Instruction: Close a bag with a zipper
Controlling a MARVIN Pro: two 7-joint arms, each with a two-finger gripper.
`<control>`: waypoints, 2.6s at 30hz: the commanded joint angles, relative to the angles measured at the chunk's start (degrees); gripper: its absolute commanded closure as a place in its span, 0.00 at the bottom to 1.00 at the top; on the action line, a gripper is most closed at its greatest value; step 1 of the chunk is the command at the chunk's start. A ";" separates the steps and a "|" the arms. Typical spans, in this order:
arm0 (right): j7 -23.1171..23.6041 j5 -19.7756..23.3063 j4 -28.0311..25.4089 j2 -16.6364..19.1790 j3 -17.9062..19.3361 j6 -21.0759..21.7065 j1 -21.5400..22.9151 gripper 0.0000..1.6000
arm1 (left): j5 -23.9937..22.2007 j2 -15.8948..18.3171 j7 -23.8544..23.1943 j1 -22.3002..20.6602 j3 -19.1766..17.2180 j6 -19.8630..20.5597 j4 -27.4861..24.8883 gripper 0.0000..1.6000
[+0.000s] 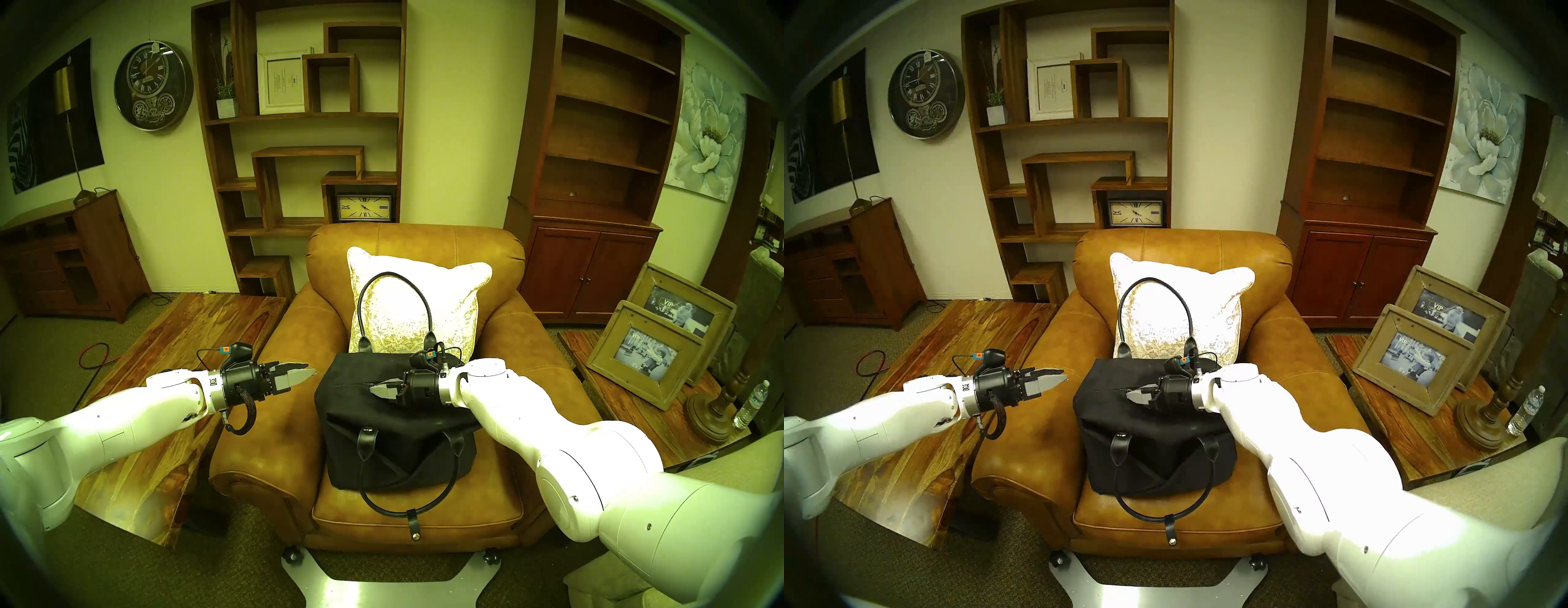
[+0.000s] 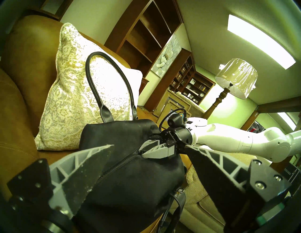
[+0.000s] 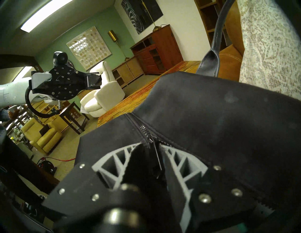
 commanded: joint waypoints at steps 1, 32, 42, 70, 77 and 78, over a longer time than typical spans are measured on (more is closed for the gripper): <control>0.03 0.09 -4.67 0.67 0.14 0.85 -0.85 0.86 | -0.28 -0.05 -0.29 -0.76 -0.56 -0.01 0.06 0.00; -4.70 -5.55 -26.39 8.61 -0.71 12.04 -9.11 1.00 | -0.27 -0.06 -0.32 -0.76 -0.56 -0.01 0.09 0.00; -5.36 -5.81 -31.15 10.54 0.52 14.78 -11.81 1.00 | 5.23 0.56 2.03 -2.66 0.90 -2.28 -2.69 0.00; -5.54 -7.85 -40.54 16.88 1.79 21.47 -15.11 1.00 | 10.58 1.68 8.54 -3.11 1.81 -3.08 -6.91 0.00; -5.49 -9.04 -38.74 17.67 1.87 21.08 -14.09 1.00 | 10.50 1.71 8.58 -3.14 1.88 -3.10 -6.96 0.00; -5.30 -9.06 -38.50 17.85 1.96 20.85 -14.06 1.00 | 10.50 1.71 8.57 -3.14 1.88 -3.10 -6.95 0.00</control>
